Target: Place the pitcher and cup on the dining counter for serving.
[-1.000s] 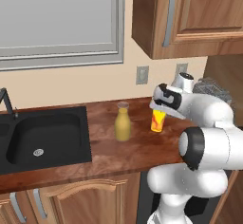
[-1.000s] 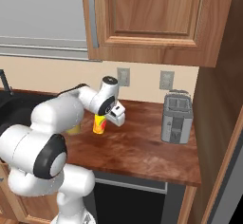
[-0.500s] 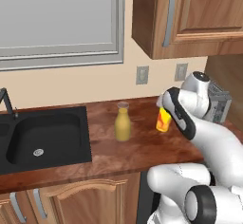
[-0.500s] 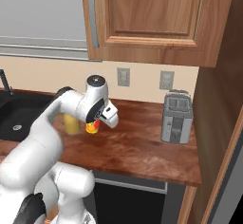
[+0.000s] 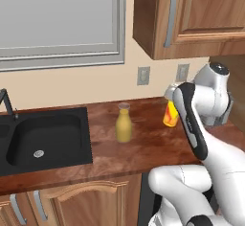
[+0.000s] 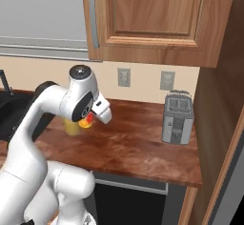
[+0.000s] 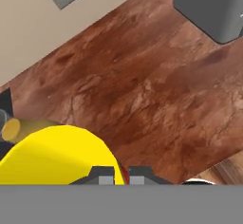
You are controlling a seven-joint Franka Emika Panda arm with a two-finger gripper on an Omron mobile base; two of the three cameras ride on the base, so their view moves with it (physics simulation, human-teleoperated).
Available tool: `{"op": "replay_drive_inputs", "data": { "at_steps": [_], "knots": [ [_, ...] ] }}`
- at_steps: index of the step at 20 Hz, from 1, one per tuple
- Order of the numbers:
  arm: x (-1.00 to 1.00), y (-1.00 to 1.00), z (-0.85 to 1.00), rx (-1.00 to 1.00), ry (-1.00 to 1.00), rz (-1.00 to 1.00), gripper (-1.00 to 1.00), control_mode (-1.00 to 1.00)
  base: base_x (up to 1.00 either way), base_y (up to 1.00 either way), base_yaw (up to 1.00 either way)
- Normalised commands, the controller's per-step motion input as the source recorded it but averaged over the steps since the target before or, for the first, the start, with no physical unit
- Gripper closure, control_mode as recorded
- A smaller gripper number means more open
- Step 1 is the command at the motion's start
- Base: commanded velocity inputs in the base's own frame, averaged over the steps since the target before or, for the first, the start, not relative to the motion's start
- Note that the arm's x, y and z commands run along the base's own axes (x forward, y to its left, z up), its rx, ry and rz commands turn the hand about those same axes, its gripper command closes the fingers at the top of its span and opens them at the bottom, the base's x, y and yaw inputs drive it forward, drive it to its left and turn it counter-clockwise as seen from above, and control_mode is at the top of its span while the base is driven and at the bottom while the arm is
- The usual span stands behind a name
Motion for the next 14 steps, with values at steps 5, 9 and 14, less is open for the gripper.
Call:
{"op": "replay_drive_inputs", "data": {
  "at_steps": [5,9,14],
  "knots": [
    [-0.38,0.0,0.64,0.0,-0.15,0.0,1.0,-1.0,0.0,0.0,0.0],
    [-0.3,0.0,0.1,-0.04,-0.08,0.13,1.0,1.0,-0.12,0.0,0.1],
    [0.0,0.0,0.0,0.0,0.0,0.0,1.0,1.0,-0.55,0.02,0.66]
  ]
}}
